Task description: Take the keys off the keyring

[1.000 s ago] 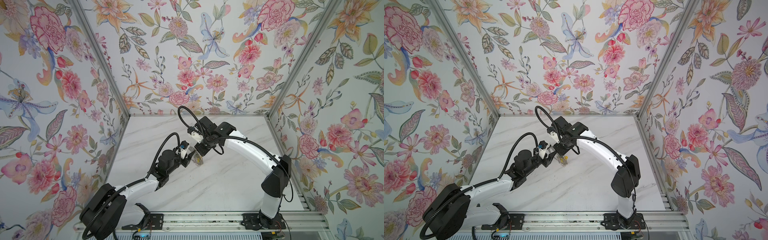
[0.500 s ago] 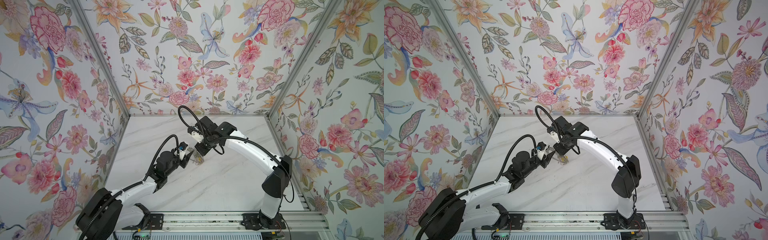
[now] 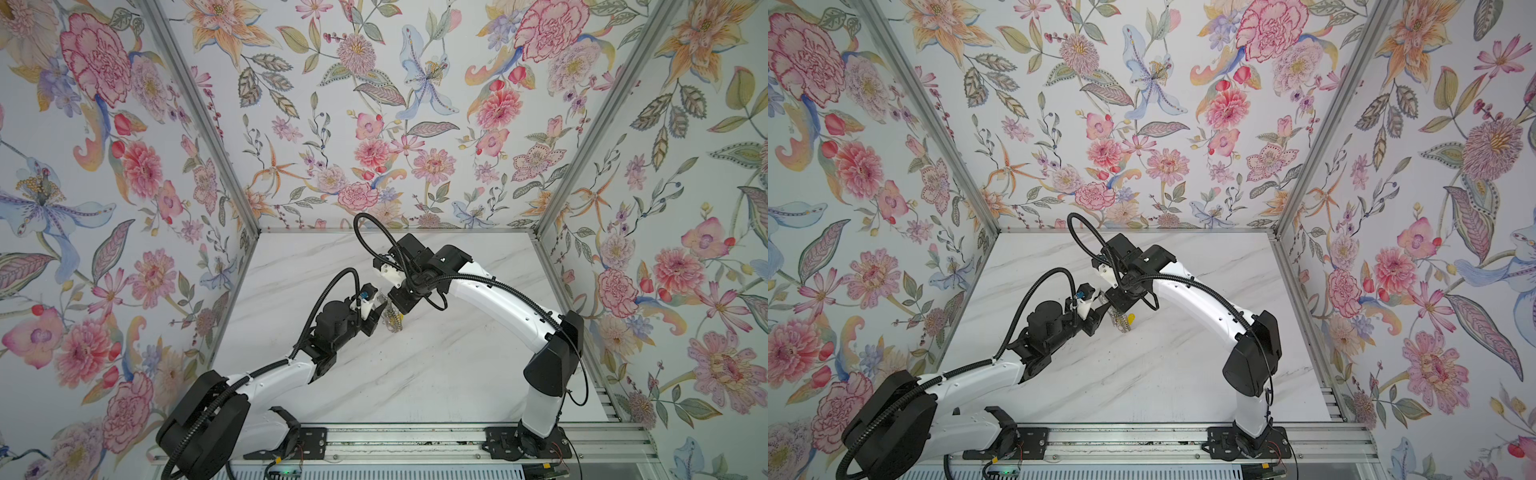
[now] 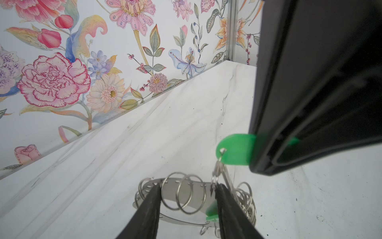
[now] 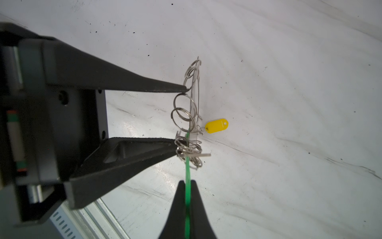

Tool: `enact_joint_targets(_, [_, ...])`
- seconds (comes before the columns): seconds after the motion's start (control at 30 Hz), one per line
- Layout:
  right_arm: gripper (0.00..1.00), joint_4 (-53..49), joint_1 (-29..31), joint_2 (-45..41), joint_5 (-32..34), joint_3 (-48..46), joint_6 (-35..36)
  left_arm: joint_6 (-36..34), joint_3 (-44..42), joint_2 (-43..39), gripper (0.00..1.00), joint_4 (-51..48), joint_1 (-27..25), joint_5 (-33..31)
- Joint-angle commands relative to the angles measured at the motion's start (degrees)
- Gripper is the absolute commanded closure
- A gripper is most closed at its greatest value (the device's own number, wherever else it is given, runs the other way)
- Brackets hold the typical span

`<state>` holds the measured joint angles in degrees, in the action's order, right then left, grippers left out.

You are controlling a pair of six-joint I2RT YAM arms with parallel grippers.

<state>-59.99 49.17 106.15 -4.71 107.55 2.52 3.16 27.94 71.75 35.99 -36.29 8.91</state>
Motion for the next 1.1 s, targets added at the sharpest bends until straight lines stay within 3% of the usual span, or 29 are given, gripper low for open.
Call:
enact_joint_targets(0.0, [0.95, 0.3, 0.5, -1.5, -1.2, -0.2, 0.8, -0.5, 1.4, -0.4, 0.53, 0.4, 0.3, 1.4])
enact_joint_targets(0.4, [0.95, 0.6, 1.2, -0.9, -2.0, -0.8, 1.3, -0.5, 2.0, -0.7, 0.6, -0.3, 0.3, 1.7])
enact_joint_targets(1.07, [0.96, 1.5, 0.5, -0.5, -1.4, 0.2, 0.9, -0.2, 0.7, -1.5, 0.88, 0.4, 0.3, 3.1])
